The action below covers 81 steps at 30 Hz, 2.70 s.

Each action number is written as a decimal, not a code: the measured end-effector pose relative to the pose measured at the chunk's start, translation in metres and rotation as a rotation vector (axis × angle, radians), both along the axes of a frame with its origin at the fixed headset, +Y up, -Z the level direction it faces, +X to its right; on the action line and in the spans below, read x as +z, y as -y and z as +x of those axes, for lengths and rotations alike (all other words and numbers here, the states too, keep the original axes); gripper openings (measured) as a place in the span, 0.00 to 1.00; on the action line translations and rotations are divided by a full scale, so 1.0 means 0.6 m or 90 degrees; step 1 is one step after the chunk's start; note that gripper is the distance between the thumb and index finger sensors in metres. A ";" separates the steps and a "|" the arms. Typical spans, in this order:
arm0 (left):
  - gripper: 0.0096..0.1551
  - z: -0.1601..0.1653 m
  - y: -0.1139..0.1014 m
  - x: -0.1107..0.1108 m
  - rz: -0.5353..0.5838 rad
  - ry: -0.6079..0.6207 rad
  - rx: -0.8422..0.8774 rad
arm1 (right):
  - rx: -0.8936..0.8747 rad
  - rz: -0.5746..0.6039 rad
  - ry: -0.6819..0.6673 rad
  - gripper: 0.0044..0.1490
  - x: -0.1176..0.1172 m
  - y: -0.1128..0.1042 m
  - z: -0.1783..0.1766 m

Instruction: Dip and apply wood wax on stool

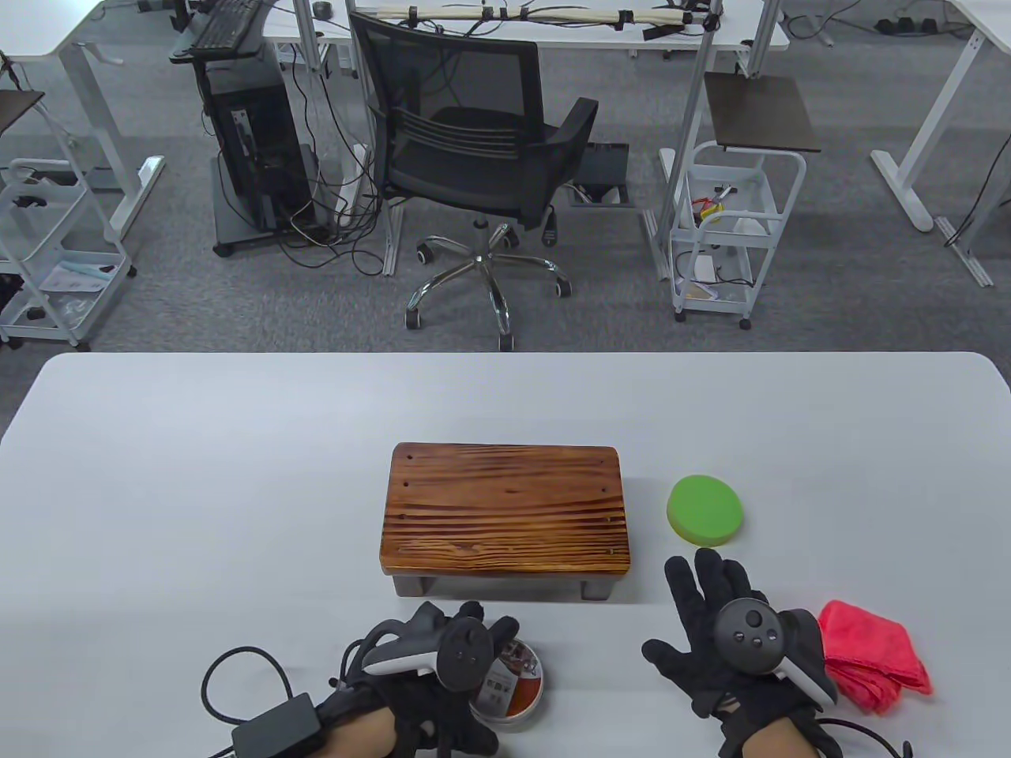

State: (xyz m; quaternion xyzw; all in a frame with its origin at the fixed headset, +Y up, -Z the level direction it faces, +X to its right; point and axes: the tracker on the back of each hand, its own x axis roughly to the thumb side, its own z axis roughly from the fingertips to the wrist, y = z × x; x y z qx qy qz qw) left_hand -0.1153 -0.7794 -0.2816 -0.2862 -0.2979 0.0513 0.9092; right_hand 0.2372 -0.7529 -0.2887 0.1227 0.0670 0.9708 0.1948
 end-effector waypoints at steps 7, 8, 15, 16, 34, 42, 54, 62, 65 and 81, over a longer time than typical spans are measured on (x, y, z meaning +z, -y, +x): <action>0.77 -0.049 0.022 -0.002 0.006 -0.042 -0.001 | 0.067 -0.039 -0.092 0.65 0.014 0.000 -0.067; 0.76 -0.053 0.028 -0.003 -0.001 -0.048 0.002 | 0.082 -0.054 -0.114 0.65 0.018 0.000 -0.086; 0.70 -0.068 0.070 -0.007 -0.018 -0.091 0.043 | 0.122 -0.089 -0.209 0.69 0.035 0.002 -0.180; 0.70 -0.069 0.076 -0.009 -0.037 -0.097 0.059 | 0.120 -0.096 -0.224 0.70 0.038 0.006 -0.202; 0.62 -0.052 0.102 -0.010 -0.073 -0.111 0.071 | 0.215 -0.161 -0.072 0.68 0.033 0.039 -0.340; 0.58 -0.052 0.102 -0.013 -0.085 -0.120 0.072 | 0.198 -0.129 -0.081 0.63 0.037 0.042 -0.347; 0.60 -0.049 0.101 -0.016 -0.093 -0.118 0.074 | 0.167 -0.139 -0.097 0.61 0.036 0.047 -0.348; 0.58 -0.050 0.102 -0.016 -0.100 -0.113 0.075 | 0.145 -0.198 -0.081 0.67 0.033 0.051 -0.339; 0.58 -0.049 0.102 -0.015 -0.098 -0.112 0.070 | 0.181 -0.195 -0.048 0.67 0.035 0.053 -0.344; 0.58 -0.049 0.103 -0.016 -0.096 -0.117 0.067 | 0.151 -0.156 -0.054 0.59 0.034 0.056 -0.355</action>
